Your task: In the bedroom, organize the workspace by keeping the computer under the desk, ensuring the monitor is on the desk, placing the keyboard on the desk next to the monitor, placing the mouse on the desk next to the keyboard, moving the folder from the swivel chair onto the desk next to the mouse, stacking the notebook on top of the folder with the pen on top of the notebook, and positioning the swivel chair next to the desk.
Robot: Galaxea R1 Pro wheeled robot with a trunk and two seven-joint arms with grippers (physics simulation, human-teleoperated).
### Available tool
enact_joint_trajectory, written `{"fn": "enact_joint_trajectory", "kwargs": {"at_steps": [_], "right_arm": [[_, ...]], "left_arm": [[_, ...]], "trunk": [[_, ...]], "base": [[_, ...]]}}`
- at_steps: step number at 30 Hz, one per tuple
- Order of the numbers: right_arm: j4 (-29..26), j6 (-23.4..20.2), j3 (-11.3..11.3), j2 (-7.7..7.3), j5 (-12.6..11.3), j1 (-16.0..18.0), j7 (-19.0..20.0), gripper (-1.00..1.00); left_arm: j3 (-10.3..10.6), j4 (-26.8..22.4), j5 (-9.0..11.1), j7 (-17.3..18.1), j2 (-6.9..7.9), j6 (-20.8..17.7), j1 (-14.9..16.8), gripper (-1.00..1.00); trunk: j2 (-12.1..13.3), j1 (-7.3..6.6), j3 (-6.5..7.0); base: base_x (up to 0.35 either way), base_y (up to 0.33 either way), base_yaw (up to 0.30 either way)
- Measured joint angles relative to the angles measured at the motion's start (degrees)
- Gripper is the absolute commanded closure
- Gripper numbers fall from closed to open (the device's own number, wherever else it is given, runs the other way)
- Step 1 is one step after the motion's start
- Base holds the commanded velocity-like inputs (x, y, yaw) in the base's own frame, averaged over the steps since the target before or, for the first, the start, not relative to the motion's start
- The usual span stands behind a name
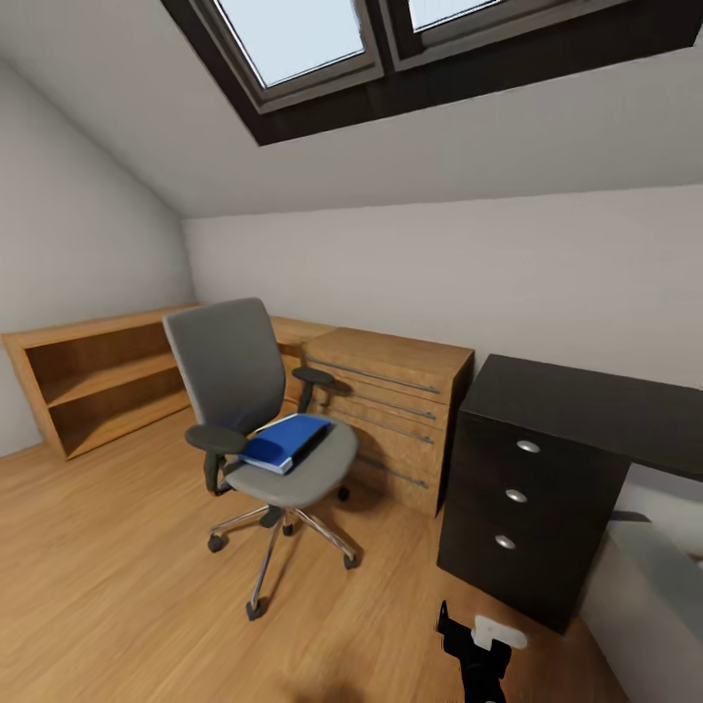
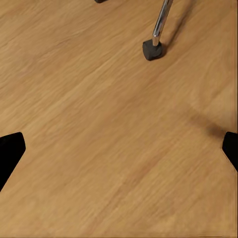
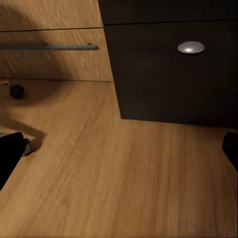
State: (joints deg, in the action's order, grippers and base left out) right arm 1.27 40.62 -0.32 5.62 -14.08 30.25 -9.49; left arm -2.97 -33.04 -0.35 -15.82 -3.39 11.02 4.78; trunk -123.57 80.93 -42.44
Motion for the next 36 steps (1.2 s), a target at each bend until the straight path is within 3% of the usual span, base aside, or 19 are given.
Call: {"fn": "enact_joint_trajectory", "kwargs": {"at_steps": [26,34,36], "right_arm": [[0.0,-0.1,0.0,0.82,0.1,0.0,0.1,-1.00],[0.0,-0.9,0.1,0.91,0.2,0.0,0.1,-1.00],[0.0,-2.7,0.1,1.01,0.2,0.0,0.0,-1.00]], "left_arm": [[-0.2,-0.7,0.3,-0.4,0.06,0.6,0.0,-1.00],[-0.2,-0.8,0.3,-0.4,0.01,0.6,0.0,-1.00],[-0.2,-0.9,0.3,-0.5,0.01,0.6,0.0,-1.00]], "trunk": [[10.4,-5.71,3.75],[13.6,-7.44,4.70],[14.4,-7.87,4.90]], "base": [[-0.002,0.000,-0.246],[-0.218,0.000,-0.189],[-0.330,0.000,-0.140]]}}
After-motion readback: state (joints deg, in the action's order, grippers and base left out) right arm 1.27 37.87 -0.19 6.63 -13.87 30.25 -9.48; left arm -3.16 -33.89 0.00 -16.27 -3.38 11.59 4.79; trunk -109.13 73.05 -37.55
